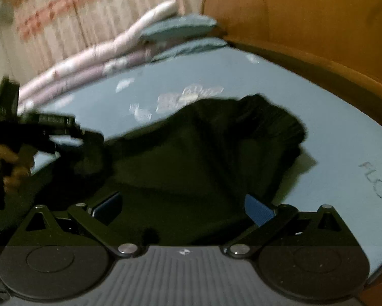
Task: Fold clothes
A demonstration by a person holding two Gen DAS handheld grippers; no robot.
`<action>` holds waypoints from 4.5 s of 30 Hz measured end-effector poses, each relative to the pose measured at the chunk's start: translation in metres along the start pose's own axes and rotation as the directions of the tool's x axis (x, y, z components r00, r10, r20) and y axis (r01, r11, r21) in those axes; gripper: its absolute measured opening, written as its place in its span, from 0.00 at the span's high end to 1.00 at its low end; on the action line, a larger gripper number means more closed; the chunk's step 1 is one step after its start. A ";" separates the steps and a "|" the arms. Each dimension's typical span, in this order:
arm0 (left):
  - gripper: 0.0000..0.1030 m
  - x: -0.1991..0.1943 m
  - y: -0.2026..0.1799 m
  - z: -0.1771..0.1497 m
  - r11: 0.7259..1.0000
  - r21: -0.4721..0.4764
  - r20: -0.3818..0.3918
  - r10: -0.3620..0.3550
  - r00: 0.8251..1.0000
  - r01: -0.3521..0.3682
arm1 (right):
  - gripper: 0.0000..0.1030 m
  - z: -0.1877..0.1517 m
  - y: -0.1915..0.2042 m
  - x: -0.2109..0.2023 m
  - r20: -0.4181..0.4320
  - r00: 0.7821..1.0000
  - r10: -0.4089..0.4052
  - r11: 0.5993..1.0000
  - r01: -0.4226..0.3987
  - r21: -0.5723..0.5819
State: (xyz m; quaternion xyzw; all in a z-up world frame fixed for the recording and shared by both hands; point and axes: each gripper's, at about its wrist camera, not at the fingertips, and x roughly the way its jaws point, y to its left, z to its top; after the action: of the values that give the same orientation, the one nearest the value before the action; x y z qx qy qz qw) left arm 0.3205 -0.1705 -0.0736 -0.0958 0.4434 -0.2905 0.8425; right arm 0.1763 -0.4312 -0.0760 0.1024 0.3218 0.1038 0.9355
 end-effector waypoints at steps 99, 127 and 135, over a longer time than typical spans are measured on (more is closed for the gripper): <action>0.24 0.030 -0.037 0.051 0.996 0.036 -0.200 -0.078 0.977 0.087 | 0.00 0.013 0.003 0.045 -0.074 0.997 -0.016 0.999 0.013 -0.037; 0.23 -0.029 -0.008 0.016 0.997 0.066 -0.145 0.039 0.989 -0.029 | 0.00 0.022 0.021 0.059 -0.154 0.979 -0.130 0.988 0.115 -0.102; 0.22 -0.101 -0.024 -0.027 0.980 0.163 -0.069 0.124 0.990 -0.112 | 0.00 0.015 0.036 0.059 -0.162 0.974 -0.157 0.955 0.108 -0.276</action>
State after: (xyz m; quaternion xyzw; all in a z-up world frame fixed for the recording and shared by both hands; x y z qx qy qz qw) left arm 0.2451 -0.1296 -0.0097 0.0097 0.4567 -0.2779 0.8451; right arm 0.2269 -0.3830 -0.0896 -0.0557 0.3952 0.0916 0.9123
